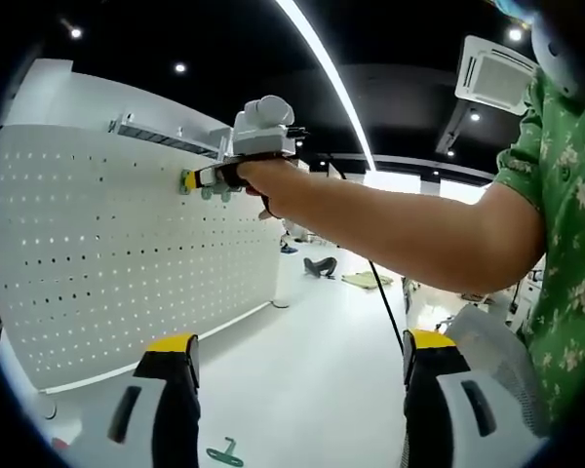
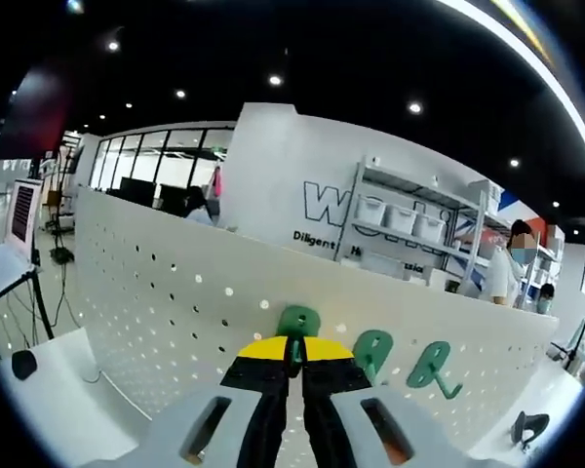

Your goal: Insert the hook assembly into the mounting plate slot until the hook locks in place.

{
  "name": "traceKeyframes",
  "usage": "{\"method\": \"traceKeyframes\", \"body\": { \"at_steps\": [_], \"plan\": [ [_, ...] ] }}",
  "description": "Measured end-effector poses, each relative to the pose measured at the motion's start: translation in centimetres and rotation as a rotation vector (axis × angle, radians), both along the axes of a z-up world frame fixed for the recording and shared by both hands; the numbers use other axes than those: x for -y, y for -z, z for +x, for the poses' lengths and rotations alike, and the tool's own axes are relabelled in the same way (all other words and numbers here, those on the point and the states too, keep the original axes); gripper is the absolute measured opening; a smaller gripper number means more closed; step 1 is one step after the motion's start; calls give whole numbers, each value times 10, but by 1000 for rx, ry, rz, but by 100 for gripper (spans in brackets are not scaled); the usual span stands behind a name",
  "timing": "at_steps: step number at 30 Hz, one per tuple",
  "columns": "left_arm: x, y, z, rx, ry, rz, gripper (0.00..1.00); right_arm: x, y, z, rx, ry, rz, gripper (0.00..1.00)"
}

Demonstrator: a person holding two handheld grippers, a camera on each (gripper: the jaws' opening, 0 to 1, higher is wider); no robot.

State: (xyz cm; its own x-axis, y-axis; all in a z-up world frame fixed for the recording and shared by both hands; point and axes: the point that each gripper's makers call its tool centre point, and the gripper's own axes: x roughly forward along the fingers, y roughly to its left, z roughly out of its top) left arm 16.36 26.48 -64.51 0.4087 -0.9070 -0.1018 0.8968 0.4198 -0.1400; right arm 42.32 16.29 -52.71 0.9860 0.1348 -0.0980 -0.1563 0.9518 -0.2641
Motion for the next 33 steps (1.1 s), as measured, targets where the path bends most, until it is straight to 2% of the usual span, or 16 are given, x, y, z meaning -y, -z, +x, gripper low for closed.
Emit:
{"method": "traceKeyframes", "body": {
  "at_steps": [5, 9, 12, 14, 17, 25, 33],
  "plan": [
    [0, 1, 0, -4, 1, 0, 88, 0, 1, 1, -11, -10, -13, 3],
    [3, 0, -2, -1, 8, 0, 87, 0, 4, -1, 0, -15, 15, 5],
    [2, -1, -1, 3, 7, 1, 87, 0, 5, -1, 22, -5, 3, 5],
    [0, -2, -1, 1, 3, 0, 87, 2, 6, 0, 22, 0, 0, 6],
    [-2, -1, 0, 1, -3, 3, 87, 4, 5, -1, 25, -4, 35, 7],
    [1, 0, -2, 2, 1, 5, 87, 5, 10, -7, 19, -8, 35, 9],
    [1, 0, -3, 2, -1, 10, 88, 5, 8, -9, 33, -18, 47, 18]
  ]
}}
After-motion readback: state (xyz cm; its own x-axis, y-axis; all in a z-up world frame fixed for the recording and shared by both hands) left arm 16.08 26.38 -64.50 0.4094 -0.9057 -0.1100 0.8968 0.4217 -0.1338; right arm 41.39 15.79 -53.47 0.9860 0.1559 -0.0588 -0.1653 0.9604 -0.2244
